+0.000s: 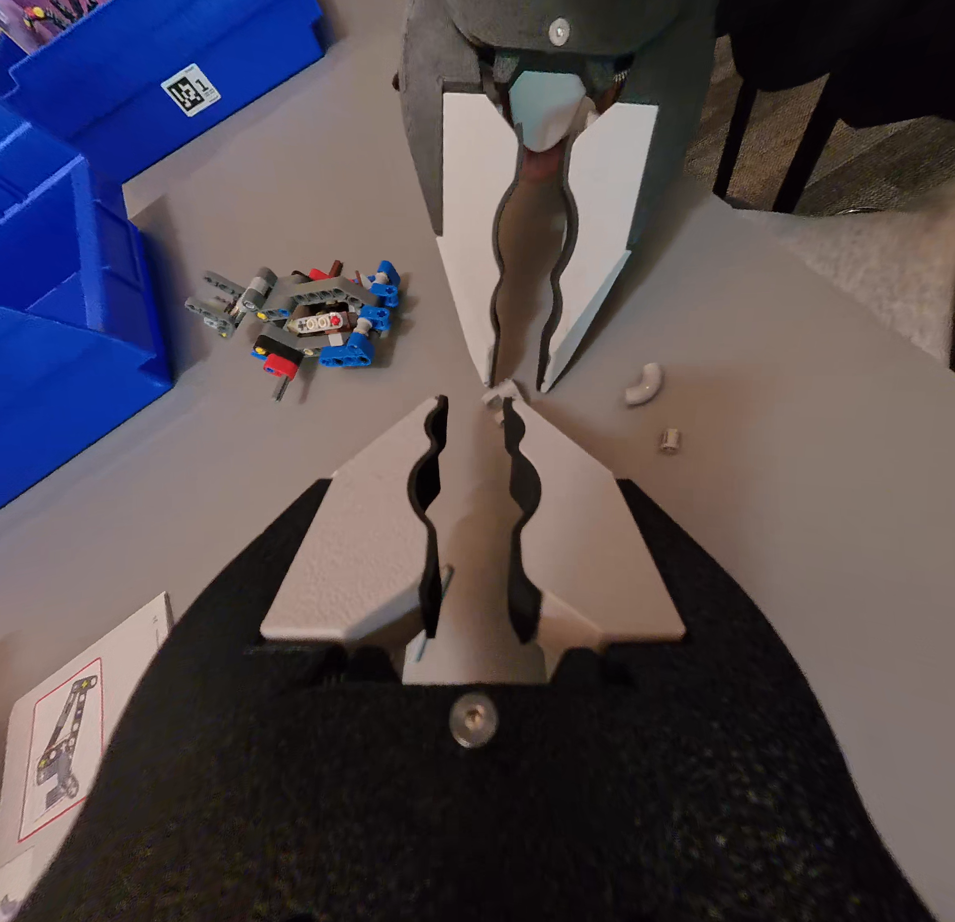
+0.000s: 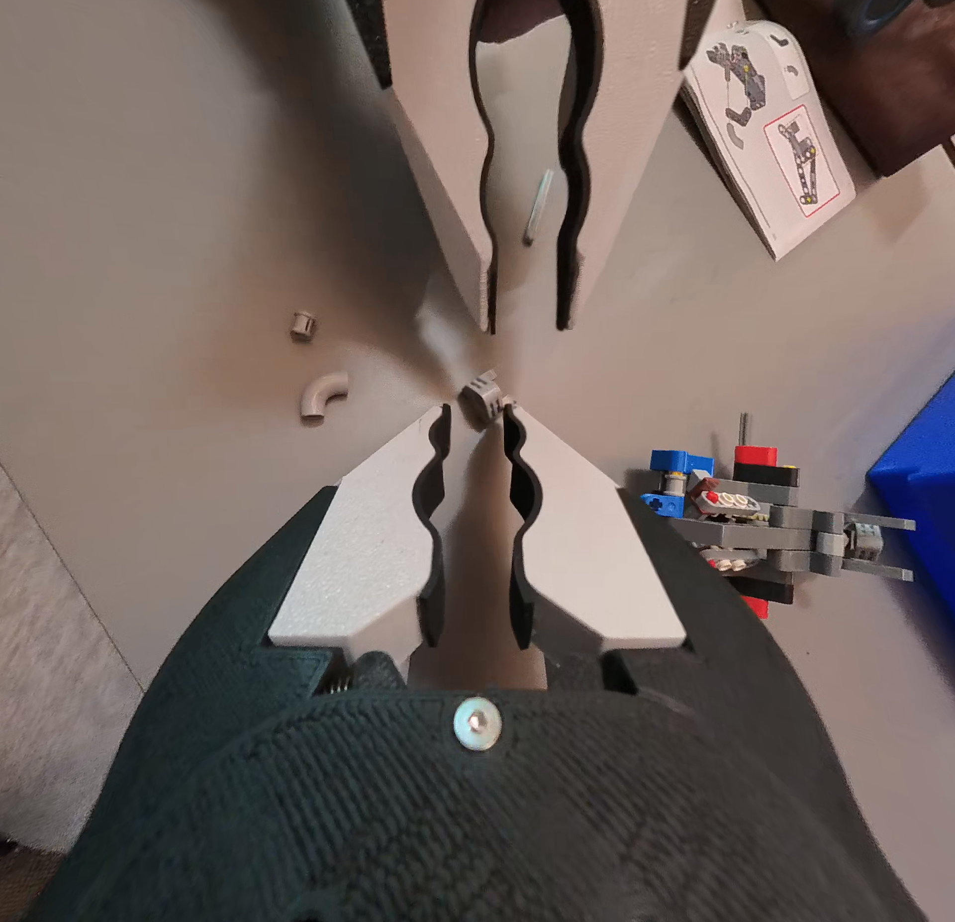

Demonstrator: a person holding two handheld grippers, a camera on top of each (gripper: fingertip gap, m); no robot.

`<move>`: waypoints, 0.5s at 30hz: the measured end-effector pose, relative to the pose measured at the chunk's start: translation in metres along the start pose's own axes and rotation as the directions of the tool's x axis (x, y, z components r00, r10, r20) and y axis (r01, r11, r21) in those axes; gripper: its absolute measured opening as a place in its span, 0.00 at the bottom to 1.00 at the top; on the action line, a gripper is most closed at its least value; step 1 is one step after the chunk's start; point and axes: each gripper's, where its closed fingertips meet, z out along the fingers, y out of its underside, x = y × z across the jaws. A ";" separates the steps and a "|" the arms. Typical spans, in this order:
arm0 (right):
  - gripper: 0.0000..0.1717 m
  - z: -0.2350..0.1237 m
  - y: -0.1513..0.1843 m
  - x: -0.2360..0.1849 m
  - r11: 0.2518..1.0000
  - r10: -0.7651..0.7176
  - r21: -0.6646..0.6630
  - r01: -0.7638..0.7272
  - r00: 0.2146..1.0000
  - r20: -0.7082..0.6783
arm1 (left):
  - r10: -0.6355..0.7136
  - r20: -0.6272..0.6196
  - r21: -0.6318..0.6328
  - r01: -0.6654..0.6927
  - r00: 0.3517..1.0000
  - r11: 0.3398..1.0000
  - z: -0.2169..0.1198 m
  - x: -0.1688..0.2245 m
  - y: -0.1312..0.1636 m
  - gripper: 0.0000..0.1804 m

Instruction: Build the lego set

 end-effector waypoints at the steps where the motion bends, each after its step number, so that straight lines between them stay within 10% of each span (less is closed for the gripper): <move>1: 0.09 0.000 0.000 -0.001 1.000 0.004 0.001 -0.004 1.000 0.010 | -0.014 -0.006 0.002 0.014 1.000 1.000 -0.001 -0.001 0.000 0.10; 15: 0.07 -0.001 -0.005 -0.001 0.997 0.075 -0.028 -0.075 0.997 0.009 | -0.080 0.019 0.109 0.078 0.997 0.991 -0.029 -0.031 0.001 0.06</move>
